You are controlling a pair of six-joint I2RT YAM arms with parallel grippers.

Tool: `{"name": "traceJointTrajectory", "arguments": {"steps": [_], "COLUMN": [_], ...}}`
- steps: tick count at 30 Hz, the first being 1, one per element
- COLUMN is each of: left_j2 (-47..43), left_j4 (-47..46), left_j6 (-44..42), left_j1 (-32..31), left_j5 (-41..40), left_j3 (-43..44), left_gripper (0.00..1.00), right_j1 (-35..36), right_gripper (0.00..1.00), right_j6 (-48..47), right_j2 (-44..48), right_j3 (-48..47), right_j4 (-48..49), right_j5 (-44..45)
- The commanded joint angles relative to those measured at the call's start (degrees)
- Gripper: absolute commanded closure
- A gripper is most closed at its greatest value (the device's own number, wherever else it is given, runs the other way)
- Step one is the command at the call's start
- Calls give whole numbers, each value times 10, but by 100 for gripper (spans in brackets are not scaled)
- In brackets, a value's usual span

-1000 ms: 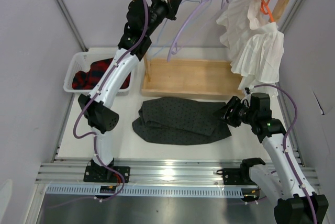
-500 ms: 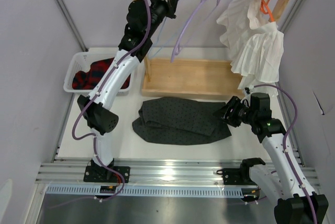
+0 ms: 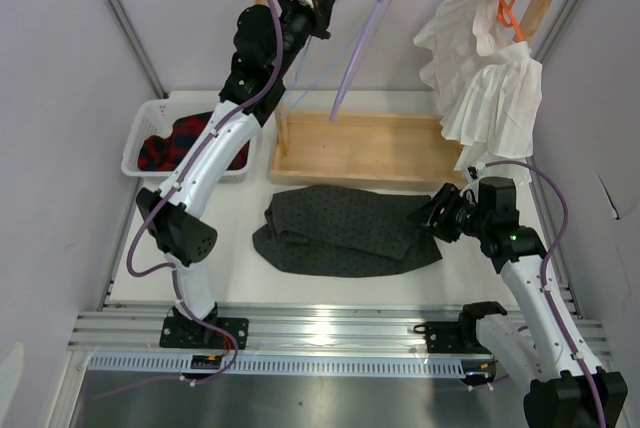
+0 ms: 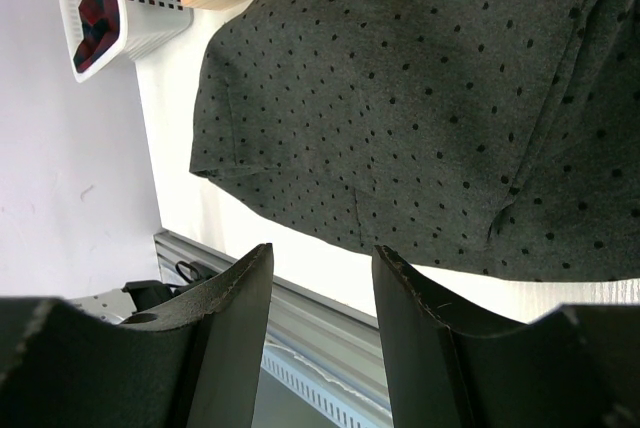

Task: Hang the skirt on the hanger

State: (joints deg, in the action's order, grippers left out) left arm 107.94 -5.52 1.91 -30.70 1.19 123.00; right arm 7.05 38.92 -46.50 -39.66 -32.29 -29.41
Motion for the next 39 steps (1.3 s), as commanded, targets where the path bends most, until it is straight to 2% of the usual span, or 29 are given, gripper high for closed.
{"name": "traceJointTrajectory", "arguments": {"steps": [1, 11, 14, 25, 33, 39], "left_j2": [-43, -39, -57, -196, -290, -409], "left_j4": [-46, -20, -13, -38, 37, 94], "left_j6": [-10, -13, -17, -60, -57, -24], "left_j1": [-3, -3, -3, -2, -2, -2], "left_j5": [-8, -6, -5, 12, 30, 97], "left_j3": [5, 29, 7, -182, -268, -414], "left_gripper": [100, 100, 100, 100, 100, 100], "right_j1": [3, 3, 2, 2, 3, 3], "right_gripper": [50, 50, 50, 51, 51, 52], "right_j6": [-2, -1, -1, -11, -27, -60], "right_j2": [10, 12, 13, 10, 2, -6], "right_j3": [-1, 0, -1, -4, -23, -52], "right_j4": [17, 16, 15, 11, -2, -33], "right_j5": [-6, -6, -6, 0, 9, 29]}}
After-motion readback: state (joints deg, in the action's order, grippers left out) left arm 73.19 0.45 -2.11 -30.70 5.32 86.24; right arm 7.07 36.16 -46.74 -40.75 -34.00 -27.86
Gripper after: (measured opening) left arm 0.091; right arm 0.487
